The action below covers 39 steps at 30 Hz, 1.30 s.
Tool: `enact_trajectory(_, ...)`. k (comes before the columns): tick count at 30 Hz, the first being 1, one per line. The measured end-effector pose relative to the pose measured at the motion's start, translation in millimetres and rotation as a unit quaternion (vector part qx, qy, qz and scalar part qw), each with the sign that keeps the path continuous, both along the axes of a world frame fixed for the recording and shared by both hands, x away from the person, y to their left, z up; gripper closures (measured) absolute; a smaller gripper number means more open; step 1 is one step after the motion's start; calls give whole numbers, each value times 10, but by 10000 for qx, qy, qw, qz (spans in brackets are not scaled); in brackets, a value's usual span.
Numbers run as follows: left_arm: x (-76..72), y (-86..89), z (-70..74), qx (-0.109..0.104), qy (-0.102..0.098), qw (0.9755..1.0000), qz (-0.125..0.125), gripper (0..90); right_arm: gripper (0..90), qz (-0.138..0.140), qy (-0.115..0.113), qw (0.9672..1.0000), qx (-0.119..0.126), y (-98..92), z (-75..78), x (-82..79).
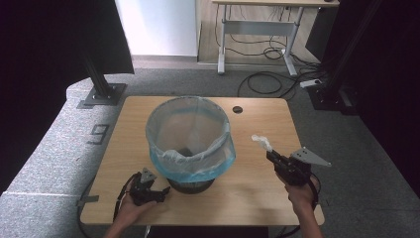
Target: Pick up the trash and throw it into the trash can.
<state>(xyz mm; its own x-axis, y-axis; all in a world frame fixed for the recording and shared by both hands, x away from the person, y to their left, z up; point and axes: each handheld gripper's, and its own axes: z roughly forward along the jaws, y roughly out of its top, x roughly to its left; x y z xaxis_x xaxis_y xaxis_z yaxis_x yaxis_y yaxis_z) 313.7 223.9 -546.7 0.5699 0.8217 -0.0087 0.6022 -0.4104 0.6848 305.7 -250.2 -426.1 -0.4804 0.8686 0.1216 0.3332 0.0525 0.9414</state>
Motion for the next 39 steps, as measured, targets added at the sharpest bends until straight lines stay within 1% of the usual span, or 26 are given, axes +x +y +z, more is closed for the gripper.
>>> enact_trajectory(8, 0, 0, 0, -1, 1, 10000, -1, 146, 829, 93, -99, 9999, 25, 61, 79, -31)
enact_trajectory(15, 0, 0, 0, -2, 1, 10000, 0, 146, 829, 152, -232, 9996, 82, 88, 173, -57)
enact_trajectory(25, 1, -4, 0, -5, 1, 10000, 2, 145, 829, 271, -314, 9991, 109, 148, 242, -45)
enact_trajectory(39, 1, -4, 0, -4, 2, 10000, 2, 145, 828, 406, -409, 9983, 125, 220, 324, -81)
